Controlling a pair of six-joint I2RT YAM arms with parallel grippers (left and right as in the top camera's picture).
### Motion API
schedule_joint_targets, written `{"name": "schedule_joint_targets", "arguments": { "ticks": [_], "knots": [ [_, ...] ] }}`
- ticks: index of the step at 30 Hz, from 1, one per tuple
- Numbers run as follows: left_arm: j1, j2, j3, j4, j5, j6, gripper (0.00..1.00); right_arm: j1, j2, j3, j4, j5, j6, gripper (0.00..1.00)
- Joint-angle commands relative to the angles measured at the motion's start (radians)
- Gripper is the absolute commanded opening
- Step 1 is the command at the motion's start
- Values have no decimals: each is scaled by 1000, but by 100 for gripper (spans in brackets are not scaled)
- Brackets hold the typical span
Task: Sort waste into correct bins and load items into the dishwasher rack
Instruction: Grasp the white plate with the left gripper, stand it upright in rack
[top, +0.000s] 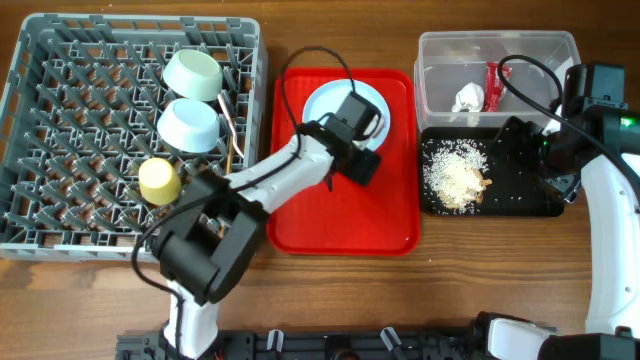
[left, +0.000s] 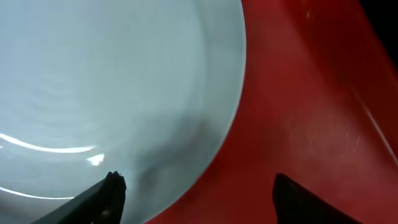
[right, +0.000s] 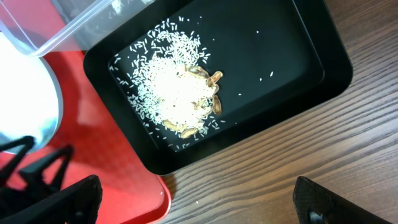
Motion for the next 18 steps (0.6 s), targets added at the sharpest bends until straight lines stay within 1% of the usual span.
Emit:
{"name": "schedule_joint_targets", "arguments": {
  "ticks": [1, 2, 4, 7, 10, 12, 14, 15, 18],
  "knots": [
    [-17, 28, 3, -34, -32, 46, 47, 1, -11, 5, 2, -2, -11, 99],
    [-17, 28, 3, -48, -32, 46, 41, 1, -11, 5, 2, -2, -11, 99],
    [-17, 28, 3, -86, -33, 46, 17, 1, -11, 5, 2, -2, -11, 99],
    [-17, 27, 3, -90, -32, 45, 4, 1, -11, 5, 1, -2, -11, 99],
    [-23, 10, 12, -107, -32, 45, 4, 1, -11, 5, 0, -2, -11, 99],
    [-26, -45, 52, -146, -32, 45, 4, 1, -11, 5, -2, -2, -11, 99],
    [-19, -148, 111, -195, -15, -8, 4, 1, -11, 5, -2, -2, -11, 99],
    [-9, -183, 132, -211, 21, -8, 4, 1, -11, 5, -2, -2, -11, 99],
    [87, -333, 180, -218, 165, -8, 4, 1, -11, 5, -3, -2, -11, 99]
  ]
}}
